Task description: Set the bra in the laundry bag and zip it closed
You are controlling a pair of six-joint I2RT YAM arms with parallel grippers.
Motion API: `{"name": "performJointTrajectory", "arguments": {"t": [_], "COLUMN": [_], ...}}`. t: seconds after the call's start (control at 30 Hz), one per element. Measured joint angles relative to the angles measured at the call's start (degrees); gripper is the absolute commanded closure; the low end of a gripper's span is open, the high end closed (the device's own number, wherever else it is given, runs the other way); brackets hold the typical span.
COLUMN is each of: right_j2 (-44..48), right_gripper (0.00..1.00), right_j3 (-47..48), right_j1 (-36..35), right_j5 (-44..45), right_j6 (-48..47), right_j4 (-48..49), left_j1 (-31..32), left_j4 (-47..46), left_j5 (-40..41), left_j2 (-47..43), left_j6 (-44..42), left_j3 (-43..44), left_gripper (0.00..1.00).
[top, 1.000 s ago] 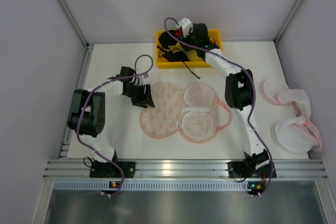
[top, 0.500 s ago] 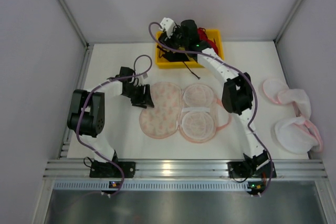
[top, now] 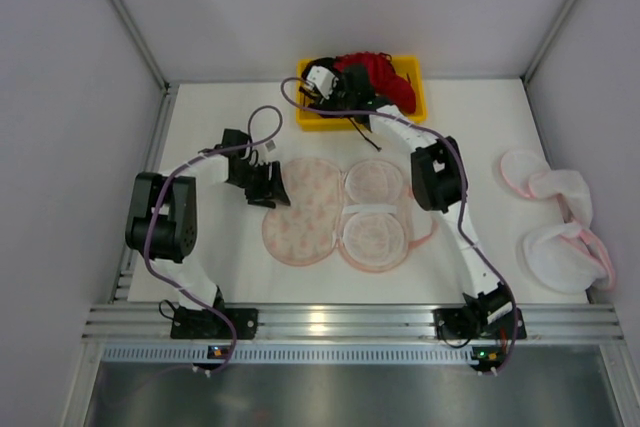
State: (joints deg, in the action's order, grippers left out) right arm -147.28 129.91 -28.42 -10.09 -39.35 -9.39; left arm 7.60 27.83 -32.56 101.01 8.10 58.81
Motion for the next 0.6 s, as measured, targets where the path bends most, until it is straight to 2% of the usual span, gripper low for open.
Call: {"name": "performJointTrajectory", "arguments": {"t": [0.07, 0.1, 0.17, 0.2, 0.23, 0.6], "right_j2": [-0.44, -0.44, -0.39, -0.31, -0.15, 7.93], "right_gripper": [0.64, 0.74, 0.85, 0.97, 1.0, 1.0], "right_j3": [0.0, 0.0, 0.0, 0.0, 0.0, -0.02], "right_j1": [0.31, 0.5, 0.87, 0.9, 1.03, 1.36], "right_j5": [0.66, 0.98, 1.29, 1.38, 1.46, 0.94], "right_j6": [-0.37, -0.44, -0.24, 0.11, 0.2, 4.96], "right_j4": [0.13, 0.11, 0.63, 0.85, 1.01, 1.29], "left_j1": [-0.09, -0.13, -0.17, -0.17, -0.2, -0.22], "left_j4": [0.04, 0.07, 0.04, 0.04, 0.09, 0.07], "left_j5": [0.0, 0.0, 0.0, 0.0, 0.0, -0.04], "left_j2": [-0.37, -0.5, -0.68, -0.76, -0.79, -0.79], "left_j6": [0.13, 0.15, 0.2, 0.22, 0.22, 0.2], "left_j3": [-0.44, -0.61, -0.85, -0.98, -0.98, -0.98], "left_gripper": [0.41, 0.4, 0.41, 0.4, 0.41, 0.41]}}
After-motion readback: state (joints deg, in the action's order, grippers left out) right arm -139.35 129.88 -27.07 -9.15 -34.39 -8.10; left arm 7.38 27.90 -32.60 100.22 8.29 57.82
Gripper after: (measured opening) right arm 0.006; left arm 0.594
